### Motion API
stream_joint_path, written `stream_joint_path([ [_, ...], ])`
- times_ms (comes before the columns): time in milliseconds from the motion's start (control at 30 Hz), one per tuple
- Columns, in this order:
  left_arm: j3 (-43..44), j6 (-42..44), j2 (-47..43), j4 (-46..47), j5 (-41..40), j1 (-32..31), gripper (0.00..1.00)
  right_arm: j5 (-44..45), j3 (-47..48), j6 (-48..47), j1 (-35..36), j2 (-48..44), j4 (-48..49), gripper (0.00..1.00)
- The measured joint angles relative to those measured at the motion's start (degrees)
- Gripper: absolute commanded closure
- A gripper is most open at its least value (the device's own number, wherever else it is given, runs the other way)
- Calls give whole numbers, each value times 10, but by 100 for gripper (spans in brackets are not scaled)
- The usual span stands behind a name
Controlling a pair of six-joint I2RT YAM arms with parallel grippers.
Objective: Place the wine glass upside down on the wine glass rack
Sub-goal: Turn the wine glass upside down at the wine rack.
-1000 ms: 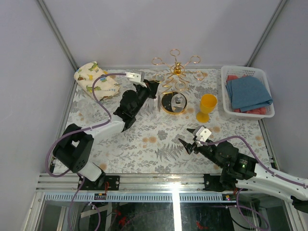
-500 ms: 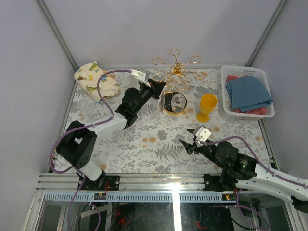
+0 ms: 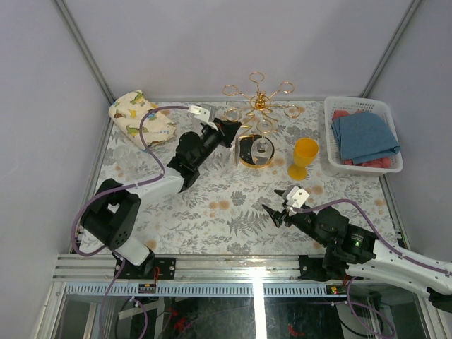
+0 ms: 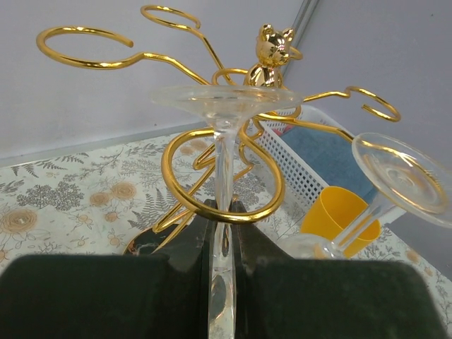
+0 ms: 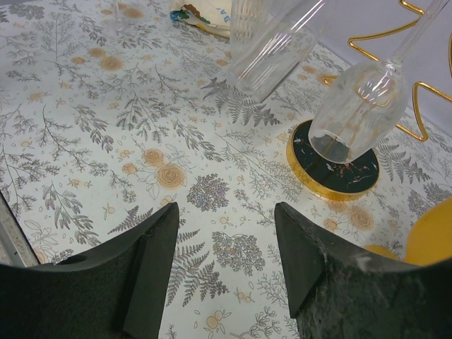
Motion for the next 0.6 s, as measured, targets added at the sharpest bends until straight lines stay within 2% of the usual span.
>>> stream_joint_path([
  [600, -45, -7, -41, 33, 23, 0, 100, -1, 0, 1, 0, 26, 1, 36],
])
